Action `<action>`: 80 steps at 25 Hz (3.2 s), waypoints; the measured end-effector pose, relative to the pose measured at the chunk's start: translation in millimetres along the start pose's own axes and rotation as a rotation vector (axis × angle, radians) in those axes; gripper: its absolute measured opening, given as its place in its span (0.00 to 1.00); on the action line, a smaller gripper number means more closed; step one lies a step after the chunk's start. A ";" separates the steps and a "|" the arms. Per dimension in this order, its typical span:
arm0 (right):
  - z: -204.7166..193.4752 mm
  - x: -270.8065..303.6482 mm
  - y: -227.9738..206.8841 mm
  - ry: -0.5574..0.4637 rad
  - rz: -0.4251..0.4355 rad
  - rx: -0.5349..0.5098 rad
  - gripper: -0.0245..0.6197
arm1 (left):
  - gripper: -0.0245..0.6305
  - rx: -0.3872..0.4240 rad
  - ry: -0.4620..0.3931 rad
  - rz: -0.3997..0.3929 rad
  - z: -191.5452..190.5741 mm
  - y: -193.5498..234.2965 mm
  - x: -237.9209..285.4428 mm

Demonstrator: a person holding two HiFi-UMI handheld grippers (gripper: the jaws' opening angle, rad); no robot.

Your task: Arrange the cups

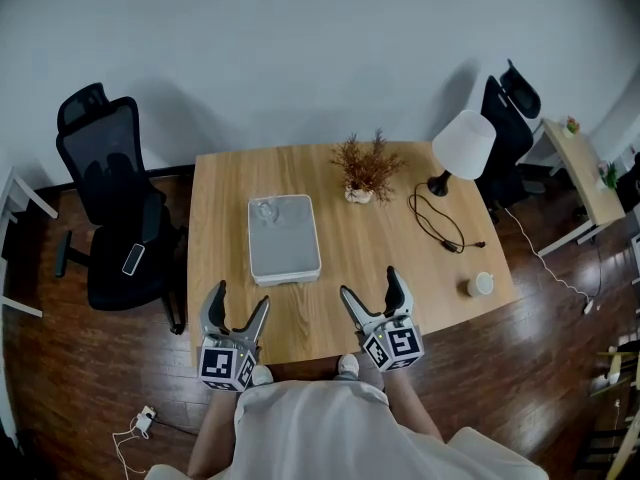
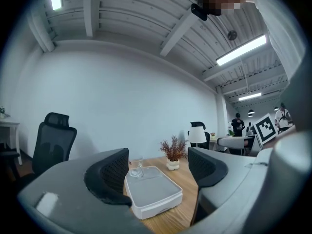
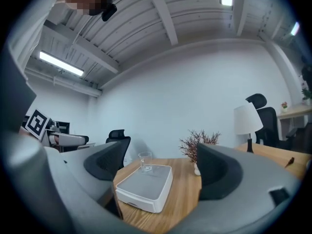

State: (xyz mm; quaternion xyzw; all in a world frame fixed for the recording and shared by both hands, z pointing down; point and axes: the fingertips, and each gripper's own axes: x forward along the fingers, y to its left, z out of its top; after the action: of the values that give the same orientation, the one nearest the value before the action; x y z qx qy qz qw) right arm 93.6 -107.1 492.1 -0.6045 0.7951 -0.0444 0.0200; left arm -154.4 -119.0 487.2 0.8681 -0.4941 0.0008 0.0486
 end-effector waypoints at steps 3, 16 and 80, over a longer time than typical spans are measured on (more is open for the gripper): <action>-0.2 -4.7 -8.4 0.003 -0.012 -0.010 0.78 | 0.60 -0.006 -0.007 -0.026 1.4 -8.9 4.9; -11.0 -86.5 -95.3 0.038 -0.228 -0.018 0.78 | 0.60 0.012 0.031 -0.262 -9.1 -89.8 54.2; -194.8 -170.4 -445.1 0.507 -0.624 0.151 0.68 | 0.60 0.006 0.222 -0.707 -97.3 -355.7 164.7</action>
State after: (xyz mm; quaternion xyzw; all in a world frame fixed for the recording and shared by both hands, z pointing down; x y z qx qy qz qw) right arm 549.7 -51.9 724.4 -0.7835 0.5476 -0.2544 -0.1468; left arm 239.6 -71.6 562.4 0.9799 -0.1554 0.0798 0.0965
